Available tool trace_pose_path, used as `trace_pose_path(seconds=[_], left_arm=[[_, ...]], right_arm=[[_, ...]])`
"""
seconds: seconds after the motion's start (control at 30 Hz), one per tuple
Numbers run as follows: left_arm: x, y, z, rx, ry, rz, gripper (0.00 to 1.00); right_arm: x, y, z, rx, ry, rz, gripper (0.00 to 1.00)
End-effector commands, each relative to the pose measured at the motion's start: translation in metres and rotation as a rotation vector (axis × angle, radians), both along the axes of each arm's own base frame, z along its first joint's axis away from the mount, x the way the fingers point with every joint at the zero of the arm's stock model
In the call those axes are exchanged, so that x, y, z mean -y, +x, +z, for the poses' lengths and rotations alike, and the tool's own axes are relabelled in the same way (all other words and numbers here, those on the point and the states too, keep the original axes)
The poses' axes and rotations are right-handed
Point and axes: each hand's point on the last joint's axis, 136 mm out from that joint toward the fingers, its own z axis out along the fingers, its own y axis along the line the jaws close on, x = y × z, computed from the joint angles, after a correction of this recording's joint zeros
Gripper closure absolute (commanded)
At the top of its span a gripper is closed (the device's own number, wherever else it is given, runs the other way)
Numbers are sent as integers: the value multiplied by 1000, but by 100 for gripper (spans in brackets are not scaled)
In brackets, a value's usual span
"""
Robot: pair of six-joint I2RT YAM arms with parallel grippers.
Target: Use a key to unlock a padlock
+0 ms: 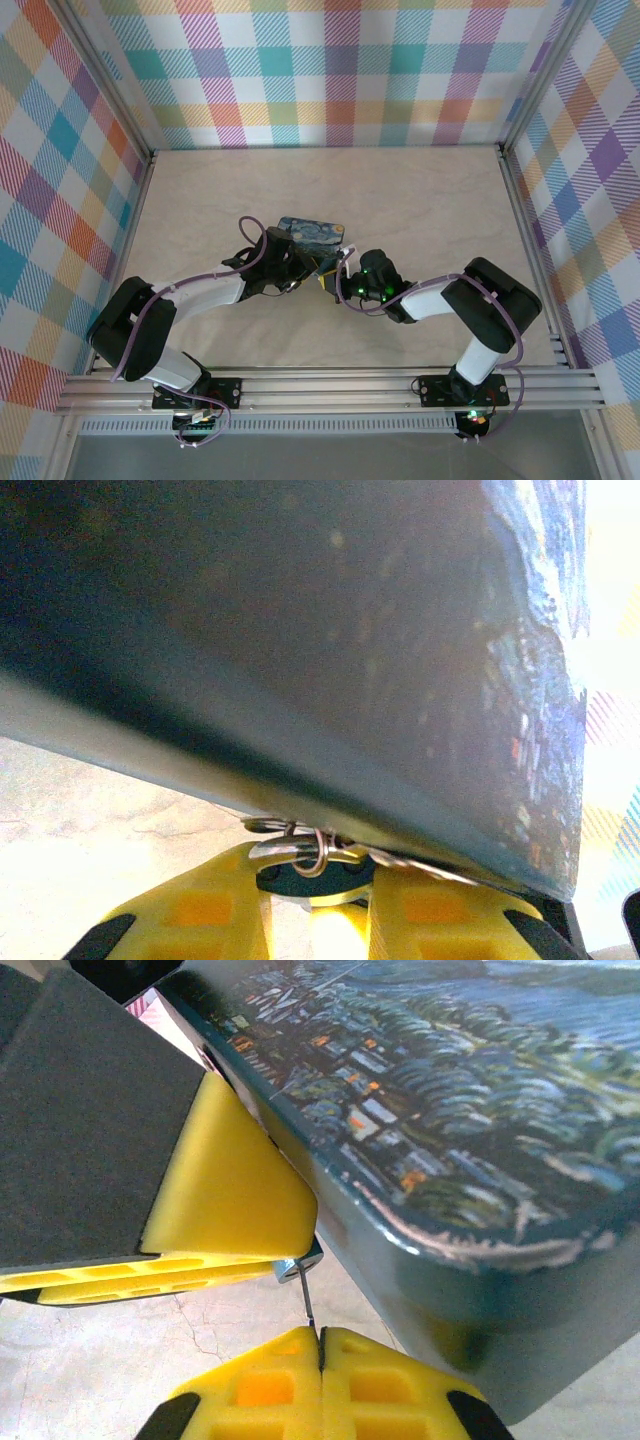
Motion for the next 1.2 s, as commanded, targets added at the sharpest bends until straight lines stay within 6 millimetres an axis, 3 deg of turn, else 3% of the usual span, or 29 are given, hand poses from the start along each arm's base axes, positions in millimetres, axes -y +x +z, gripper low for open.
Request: trace_pose_path(seconds=[0.0,0.43,0.83,1.17], left_arm=[[30,-25,14,-40,-80,-155,88],[28,-29,10,-50,-52,-171,88],[21,-30,-1,-56,15,-166,88],[17,-29,-7,-69,47,-151,88]], right_arm=[[-12,29,45,149,88,-30,100],[-12,36,52,172,86,-22,100],[-16,36,71,187,125,-9,100],[-15,36,64,177,95,-11,100]])
